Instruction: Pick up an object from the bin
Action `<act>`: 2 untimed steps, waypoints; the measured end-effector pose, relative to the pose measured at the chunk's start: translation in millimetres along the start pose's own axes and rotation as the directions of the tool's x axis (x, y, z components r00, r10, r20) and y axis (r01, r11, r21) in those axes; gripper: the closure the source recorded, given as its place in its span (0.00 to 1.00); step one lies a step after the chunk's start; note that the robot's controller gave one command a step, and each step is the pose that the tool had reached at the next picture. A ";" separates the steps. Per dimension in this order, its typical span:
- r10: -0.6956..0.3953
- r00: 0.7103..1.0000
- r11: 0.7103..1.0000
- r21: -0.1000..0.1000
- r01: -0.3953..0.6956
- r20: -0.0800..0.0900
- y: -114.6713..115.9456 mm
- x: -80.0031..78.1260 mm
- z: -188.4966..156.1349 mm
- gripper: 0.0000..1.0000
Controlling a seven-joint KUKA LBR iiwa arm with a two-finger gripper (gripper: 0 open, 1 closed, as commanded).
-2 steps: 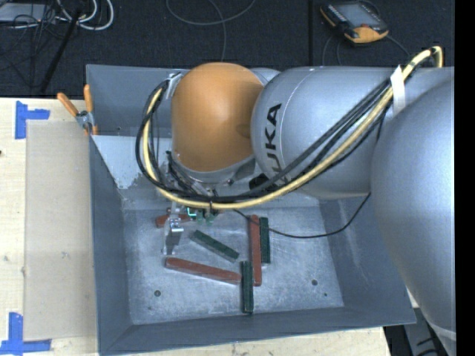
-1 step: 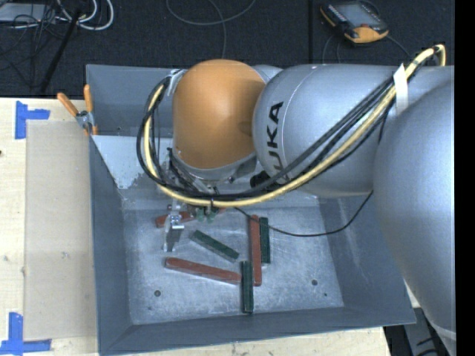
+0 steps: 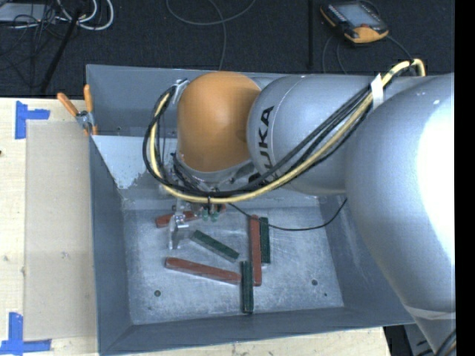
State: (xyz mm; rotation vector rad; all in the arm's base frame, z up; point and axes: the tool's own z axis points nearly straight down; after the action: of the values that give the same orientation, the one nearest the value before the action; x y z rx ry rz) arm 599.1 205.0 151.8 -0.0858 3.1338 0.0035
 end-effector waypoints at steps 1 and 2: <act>-0.088 0.996 0.996 0.000 0.088 -0.001 -44.7 0.0 75.3 1.00; -0.086 0.996 0.996 -0.001 0.086 -0.001 -44.6 0.0 75.3 1.00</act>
Offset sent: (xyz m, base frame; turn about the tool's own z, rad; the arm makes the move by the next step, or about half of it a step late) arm 0.0000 0.0000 0.0000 0.0000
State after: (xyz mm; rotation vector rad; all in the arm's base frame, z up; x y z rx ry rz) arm 602.0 160.7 76.4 -0.2214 3.1285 0.0039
